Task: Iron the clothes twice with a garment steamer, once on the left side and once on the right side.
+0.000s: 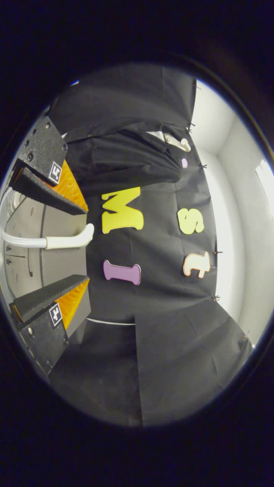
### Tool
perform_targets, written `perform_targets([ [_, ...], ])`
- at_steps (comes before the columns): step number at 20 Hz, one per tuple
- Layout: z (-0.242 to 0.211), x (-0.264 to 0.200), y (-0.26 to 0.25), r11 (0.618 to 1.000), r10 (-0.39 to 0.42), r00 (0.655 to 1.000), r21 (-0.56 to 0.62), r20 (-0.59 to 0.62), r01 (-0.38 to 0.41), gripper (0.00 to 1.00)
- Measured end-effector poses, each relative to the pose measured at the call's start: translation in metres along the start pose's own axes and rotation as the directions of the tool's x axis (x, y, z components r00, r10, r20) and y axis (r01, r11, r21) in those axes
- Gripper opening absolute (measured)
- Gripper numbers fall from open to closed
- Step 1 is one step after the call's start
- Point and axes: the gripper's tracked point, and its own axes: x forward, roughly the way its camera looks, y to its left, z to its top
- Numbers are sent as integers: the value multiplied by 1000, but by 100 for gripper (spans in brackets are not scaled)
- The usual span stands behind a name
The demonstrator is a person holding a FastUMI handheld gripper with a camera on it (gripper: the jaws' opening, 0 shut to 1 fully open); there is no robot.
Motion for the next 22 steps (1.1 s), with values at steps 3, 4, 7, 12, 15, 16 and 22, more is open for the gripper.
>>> perform_targets([
  [3, 0, 47, -4, 999, 43, 997, -10, -64, -43, 98],
  [4, -4, 61, -5, 999, 49, 995, -9, -91, -50, 98],
  [7, -17, 100, -11, 998, 66, 985, -2, -161, -67, 98],
  [12, -59, 146, -15, 993, 112, 943, 68, -312, -95, 99],
  [15, -87, 162, -15, 987, 149, 906, 117, -395, -111, 96],
  [16, -93, 167, -15, 985, 159, 896, 132, -415, -114, 95],
  [22, -132, 175, -5, 958, 264, 804, 239, -533, -157, 80],
])
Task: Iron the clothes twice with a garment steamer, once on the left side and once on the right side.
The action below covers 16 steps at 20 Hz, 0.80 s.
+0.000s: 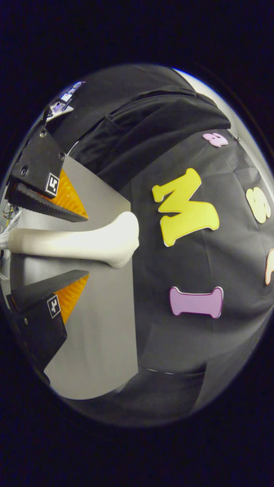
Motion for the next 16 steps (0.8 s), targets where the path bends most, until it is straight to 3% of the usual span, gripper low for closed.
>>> perform_targets([
  [4, -5, 6, 2, 998, 53, 998, 36, -43, -51, 68],
  [7, -14, 8, -2, 996, 72, 995, 62, -71, -67, 49],
  [13, -8, 7, 1, 990, 104, 992, 104, -70, -97, 41],
  [16, -4, 4, 1, 994, 93, 995, 66, -31, -91, 38],
])
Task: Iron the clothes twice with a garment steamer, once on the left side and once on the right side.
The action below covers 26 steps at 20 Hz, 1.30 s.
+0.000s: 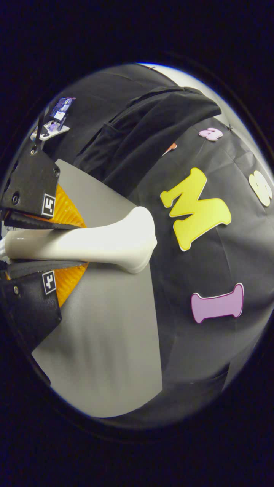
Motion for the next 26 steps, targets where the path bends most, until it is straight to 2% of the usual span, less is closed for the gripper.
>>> perform_targets([
  [8, 2, -44, 43, 997, -50, 990, -56, 135, 58, 38],
  [16, 1, -95, 137, 988, -115, 947, -66, 299, 140, 38],
  [19, 1, -113, 178, 981, -134, 926, -82, 352, 173, 38],
  [26, 23, -141, 266, 959, -162, 850, -123, 502, 255, 38],
])
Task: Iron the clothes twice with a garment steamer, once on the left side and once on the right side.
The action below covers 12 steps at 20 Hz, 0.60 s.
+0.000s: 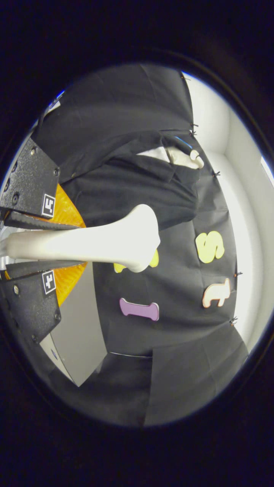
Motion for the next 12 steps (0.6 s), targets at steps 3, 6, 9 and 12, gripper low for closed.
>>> perform_targets([
  [3, 18, 1, 28, 999, -27, 999, -36, 44, 29, 38],
  [6, 36, 7, 51, 995, -61, 994, -67, 91, 68, 38],
  [9, 50, 14, 78, 990, -81, 988, -104, 130, 94, 37],
  [12, 58, 21, 100, 987, -87, 986, -124, 143, 105, 37],
])
